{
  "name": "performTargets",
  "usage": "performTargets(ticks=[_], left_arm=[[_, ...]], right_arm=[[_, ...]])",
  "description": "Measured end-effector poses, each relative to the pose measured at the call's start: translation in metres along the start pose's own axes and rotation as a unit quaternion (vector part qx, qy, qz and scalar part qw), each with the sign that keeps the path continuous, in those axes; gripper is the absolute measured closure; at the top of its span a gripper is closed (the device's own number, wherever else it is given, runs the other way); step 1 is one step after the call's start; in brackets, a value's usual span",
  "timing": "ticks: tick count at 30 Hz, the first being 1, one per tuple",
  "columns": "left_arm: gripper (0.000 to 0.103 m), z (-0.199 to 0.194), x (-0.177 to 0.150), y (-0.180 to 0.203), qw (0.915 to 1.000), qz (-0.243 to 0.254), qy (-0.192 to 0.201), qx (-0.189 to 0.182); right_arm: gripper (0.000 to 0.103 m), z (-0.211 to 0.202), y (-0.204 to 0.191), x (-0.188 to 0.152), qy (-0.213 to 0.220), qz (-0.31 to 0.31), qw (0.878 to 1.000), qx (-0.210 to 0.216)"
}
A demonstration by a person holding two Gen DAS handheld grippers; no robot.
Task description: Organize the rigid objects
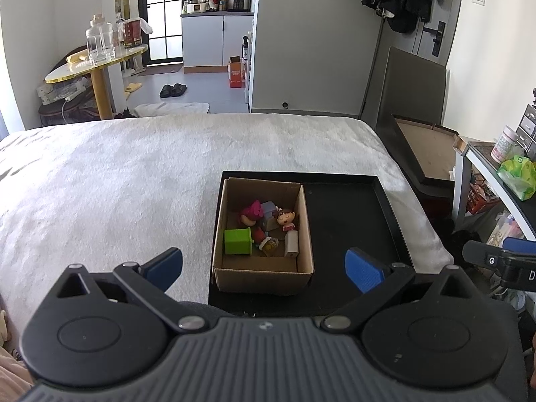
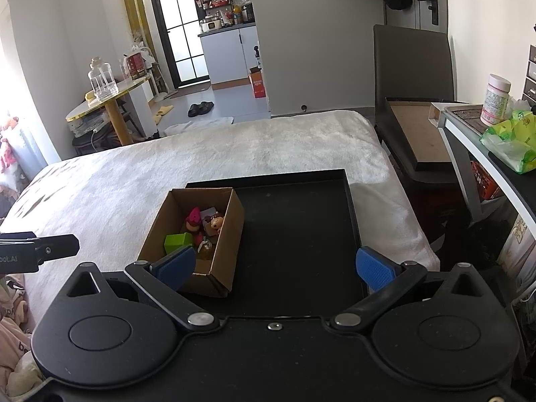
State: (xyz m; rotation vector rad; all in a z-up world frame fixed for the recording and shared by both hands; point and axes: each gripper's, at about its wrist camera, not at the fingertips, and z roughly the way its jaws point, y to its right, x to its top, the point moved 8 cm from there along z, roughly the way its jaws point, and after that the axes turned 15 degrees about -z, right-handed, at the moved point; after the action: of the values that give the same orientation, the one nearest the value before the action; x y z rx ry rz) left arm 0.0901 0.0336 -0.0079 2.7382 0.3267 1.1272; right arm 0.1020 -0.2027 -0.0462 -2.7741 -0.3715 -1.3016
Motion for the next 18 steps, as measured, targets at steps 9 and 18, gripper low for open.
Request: performTargets(ticks=[9,18], left_arm=[[0.000,-0.0049,0.0046,0.0002,0.9999,0.003,0.014,0.002],[0.000,-0.0032,0.0030,0.0013,1.0000,0.006,0.008,-0.002]], right_arm=[[0.000,-0.0021,0.0014,0.0010,0.002,0.000,1.000,0.001],[0.000,-0.0033,0.0021,0.0028,0.004,-0.001,1.000,0.001]])
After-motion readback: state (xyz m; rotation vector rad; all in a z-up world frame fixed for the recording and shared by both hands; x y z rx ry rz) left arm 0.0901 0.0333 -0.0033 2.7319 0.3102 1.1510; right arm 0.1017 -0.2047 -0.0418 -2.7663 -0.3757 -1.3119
